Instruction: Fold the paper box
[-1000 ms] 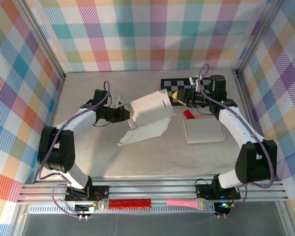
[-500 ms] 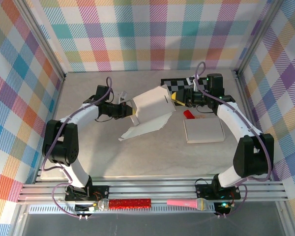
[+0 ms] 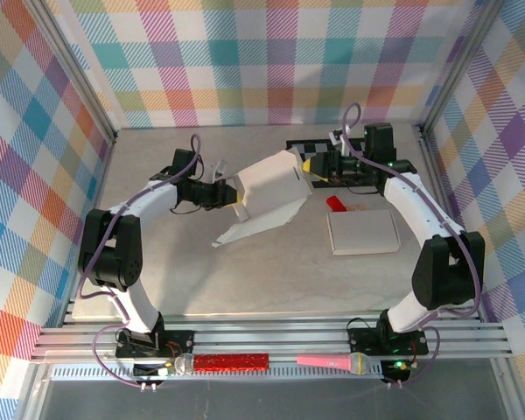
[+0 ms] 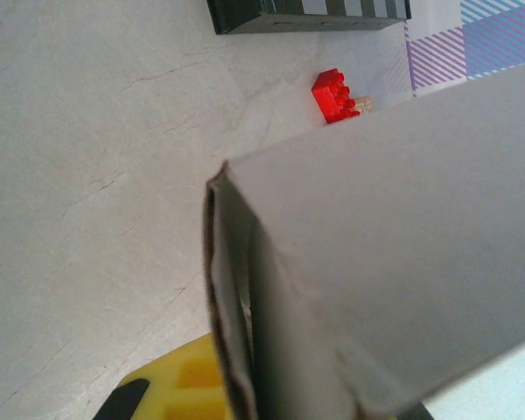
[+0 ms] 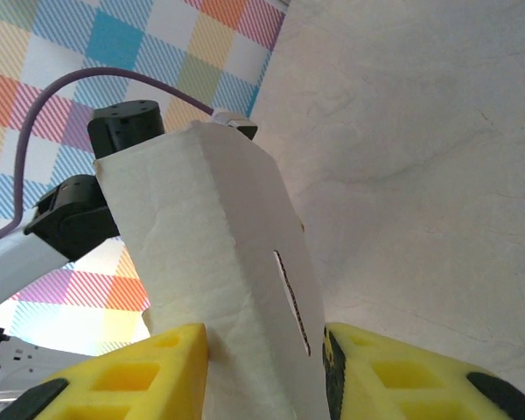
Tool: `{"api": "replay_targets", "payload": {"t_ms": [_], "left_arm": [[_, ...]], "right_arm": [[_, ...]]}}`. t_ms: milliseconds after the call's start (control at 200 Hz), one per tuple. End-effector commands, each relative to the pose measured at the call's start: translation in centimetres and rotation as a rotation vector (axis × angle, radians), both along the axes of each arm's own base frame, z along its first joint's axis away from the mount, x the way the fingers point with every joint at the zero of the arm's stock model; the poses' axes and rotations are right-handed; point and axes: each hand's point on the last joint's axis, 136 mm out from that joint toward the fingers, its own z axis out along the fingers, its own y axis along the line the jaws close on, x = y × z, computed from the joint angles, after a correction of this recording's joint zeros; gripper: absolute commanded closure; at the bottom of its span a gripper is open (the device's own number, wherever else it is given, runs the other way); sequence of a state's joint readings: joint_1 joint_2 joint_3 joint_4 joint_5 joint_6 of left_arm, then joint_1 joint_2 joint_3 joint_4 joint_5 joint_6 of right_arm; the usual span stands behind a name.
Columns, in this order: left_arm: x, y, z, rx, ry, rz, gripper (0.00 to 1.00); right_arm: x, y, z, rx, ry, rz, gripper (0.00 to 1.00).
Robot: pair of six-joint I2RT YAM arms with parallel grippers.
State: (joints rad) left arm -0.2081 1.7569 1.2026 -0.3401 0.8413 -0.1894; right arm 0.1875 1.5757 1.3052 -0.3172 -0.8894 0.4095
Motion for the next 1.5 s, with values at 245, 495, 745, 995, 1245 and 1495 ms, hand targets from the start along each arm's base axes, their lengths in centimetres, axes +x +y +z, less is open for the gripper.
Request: {"api": "replay_targets", "payload": {"t_ms": [245,495,745,995,1245,1495], "left_arm": [[-0.3,-0.7,1.3,-0.023,-0.023,-0.049,1.0],[-0.4,-0.8,1.7,-0.012,-0.034,-0.055,1.0],[-0.7,-0.5,2.1,0.025,-0.061,-0.053,1.0],[-1.2,-0.5,2.6,0.101,-0.098,-0.053,1.0],[-1.5,-0.6,3.7,0.245,-0.175,-0.012,1.0],[-1.9,0.0,4.6,0.355,-0.237,0.067,1.0]], "right_arm": [[0.5,1.4,-1.2,-0.177,-0.072,0.021,0.6],[0.9,2.1,-2.1,-0.317,-0.123,0.016,0.61],[1.4,1.5,-3.5,-0.554,-0.181,-0.055,0.6],[1.8,0.9,-5.3,-0.803,-0.203,-0.099,0.74],[2.2,-1.1,-7.0,-1.167,-0.182,-0.253,0.97],[2.3,-1.7,-7.1,-1.247,-0.162,-0.329,1.0]]}}
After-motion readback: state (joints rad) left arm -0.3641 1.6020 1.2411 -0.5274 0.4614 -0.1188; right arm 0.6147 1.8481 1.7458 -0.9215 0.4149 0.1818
